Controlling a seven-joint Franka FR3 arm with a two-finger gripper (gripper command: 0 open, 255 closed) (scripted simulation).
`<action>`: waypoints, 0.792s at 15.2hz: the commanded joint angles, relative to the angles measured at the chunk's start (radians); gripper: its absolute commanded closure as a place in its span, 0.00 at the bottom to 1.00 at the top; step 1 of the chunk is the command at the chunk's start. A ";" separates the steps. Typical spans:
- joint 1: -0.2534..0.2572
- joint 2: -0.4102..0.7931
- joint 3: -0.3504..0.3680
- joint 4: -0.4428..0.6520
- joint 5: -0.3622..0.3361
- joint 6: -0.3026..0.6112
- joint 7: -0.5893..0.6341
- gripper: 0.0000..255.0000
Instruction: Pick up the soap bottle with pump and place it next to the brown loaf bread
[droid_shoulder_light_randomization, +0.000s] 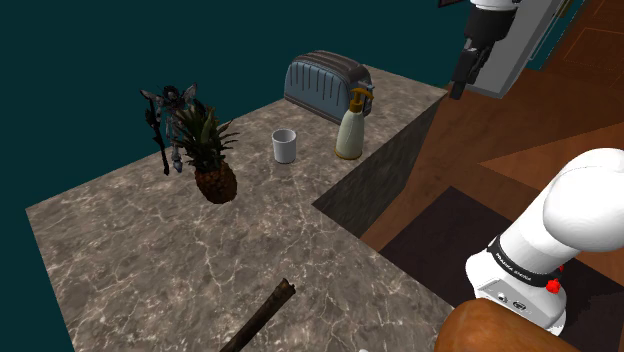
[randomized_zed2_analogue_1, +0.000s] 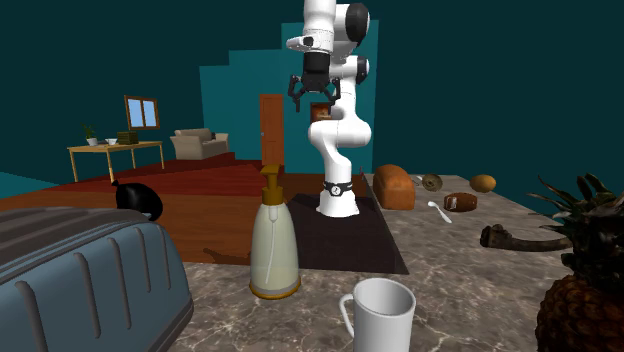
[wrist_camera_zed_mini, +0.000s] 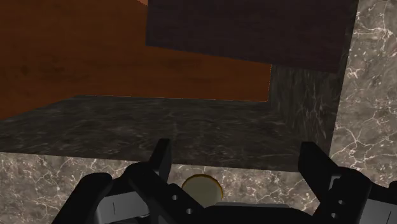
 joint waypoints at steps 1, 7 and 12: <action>0.000 0.000 0.000 0.000 0.000 0.000 0.000 0.00; 0.012 0.223 -0.031 0.075 -0.002 0.162 -0.033 0.00; 0.023 0.414 -0.053 0.175 0.009 0.266 -0.065 0.00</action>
